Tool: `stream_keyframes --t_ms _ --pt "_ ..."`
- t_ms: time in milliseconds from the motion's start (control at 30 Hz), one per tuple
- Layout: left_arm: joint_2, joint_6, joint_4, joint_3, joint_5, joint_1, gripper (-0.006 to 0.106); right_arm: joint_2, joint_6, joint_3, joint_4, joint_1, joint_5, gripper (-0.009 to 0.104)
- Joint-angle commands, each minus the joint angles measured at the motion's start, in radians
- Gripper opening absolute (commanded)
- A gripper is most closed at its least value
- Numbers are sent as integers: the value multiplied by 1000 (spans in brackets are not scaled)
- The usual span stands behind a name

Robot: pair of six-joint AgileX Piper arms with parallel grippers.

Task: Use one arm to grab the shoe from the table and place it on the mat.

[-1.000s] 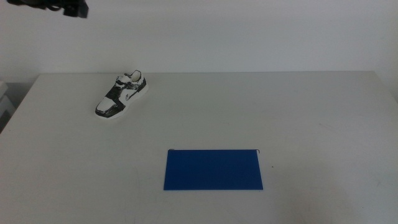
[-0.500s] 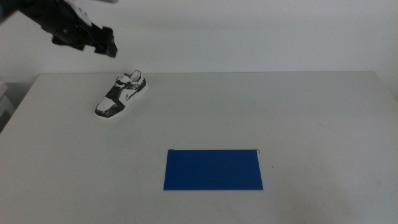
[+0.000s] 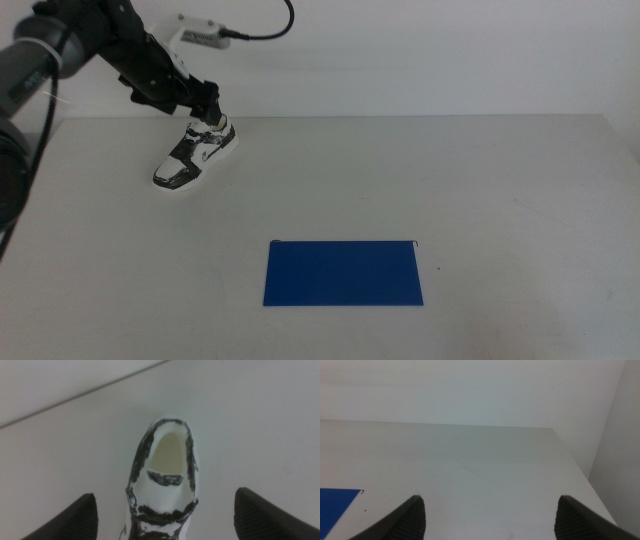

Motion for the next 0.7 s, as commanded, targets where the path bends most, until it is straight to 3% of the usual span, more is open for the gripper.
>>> stream_keyframes --t_ms 0,500,667 --pt "-36 -14 -11 -50 -10 -2 94 -20 -13 -10 -8 -5 -79 66" --pt "65 -9 -21 -50 -55 -4 93 -20 -13 -10 -8 -5 -79 66" --pt "71 -9 -22 -50 -67 -4 82 -20 -13 -10 -8 -5 -79 66"
